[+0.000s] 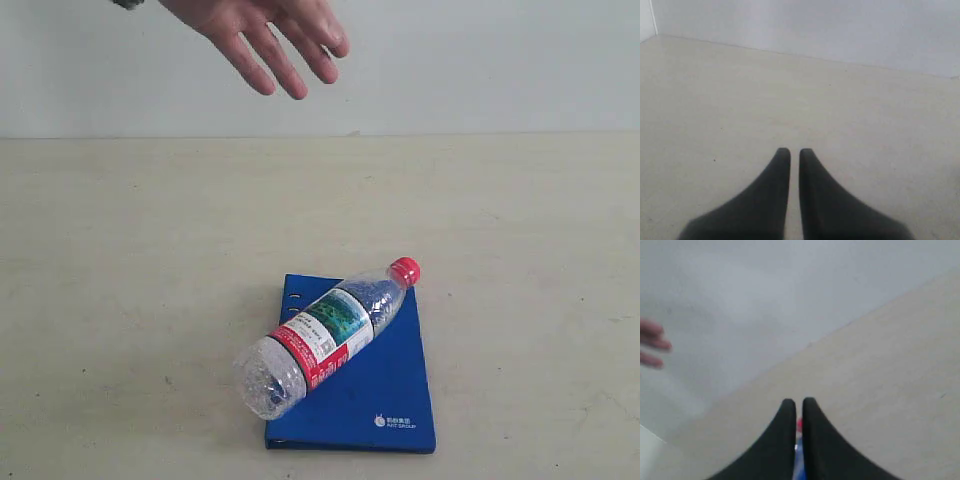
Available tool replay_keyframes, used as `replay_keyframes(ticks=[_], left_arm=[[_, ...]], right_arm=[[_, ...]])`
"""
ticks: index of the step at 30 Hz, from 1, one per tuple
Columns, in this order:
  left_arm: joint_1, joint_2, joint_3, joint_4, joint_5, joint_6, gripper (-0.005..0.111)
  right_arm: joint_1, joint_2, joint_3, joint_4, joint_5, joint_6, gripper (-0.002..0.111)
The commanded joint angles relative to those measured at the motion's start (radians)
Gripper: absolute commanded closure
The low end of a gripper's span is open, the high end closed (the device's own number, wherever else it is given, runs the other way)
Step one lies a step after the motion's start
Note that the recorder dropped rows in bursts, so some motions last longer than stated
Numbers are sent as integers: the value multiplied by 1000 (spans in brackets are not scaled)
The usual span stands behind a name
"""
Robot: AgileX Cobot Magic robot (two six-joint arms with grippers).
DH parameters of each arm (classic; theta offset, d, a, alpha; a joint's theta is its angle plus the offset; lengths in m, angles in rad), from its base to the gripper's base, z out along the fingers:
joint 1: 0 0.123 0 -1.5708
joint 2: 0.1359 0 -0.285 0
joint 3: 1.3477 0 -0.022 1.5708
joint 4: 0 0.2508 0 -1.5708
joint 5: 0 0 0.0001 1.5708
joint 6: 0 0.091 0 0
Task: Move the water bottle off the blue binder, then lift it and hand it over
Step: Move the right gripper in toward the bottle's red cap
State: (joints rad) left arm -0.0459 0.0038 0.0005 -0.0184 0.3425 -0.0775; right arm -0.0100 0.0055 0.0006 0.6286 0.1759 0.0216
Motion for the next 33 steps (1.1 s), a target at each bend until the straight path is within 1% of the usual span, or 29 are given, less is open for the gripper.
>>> replay_keyframes(ticks=[1,4,7,10,14,17,20,22,24,26,27,29,31,33], left_arm=[[4,-4,-1,2,-7,3,100],[4,-4,-1,2,-7,3,100],[4,-4,-1,2,-7,3,100],[4,-4,-1,2,-7,3,100],[4,-4,-1,2,-7,3,100],[4,-4,-1,2,-7,3,100],[4,-4,-1,2,-7,3,100],[4,-4,-1,2,-7,3,100],[4,-4,-1,2,-7,3,100],[4,-4,-1,2,-7,3,100],[4,-4,-1,2,-7,3,100],[4,-4,-1,2,-7,3,100],[4,-4,-1,2,-7,3,100],[4,-4,-1,2,-7,3,100]], right_arm=[[2,-5,-1,258,4,249,107],[2,-5,-1,301,87,257,107],[2,-5,-1,384,170,257,107],[2,-5,-1,431,165,257,107],[2,-5,-1,436,163,225,107],[2,-5,-1,434,127,192,107],[2,-5,-1,430,24,192,107],[2,-5,-1,440,-5,199,107],[2,-5,-1,440,30,204,107],[2,-5,-1,442,114,204,106],[2,-5,-1,468,155,199,104],[2,-5,-1,519,153,151,95],[2,4,-22,564,89,80,77],[2,70,-59,567,10,43,63]])
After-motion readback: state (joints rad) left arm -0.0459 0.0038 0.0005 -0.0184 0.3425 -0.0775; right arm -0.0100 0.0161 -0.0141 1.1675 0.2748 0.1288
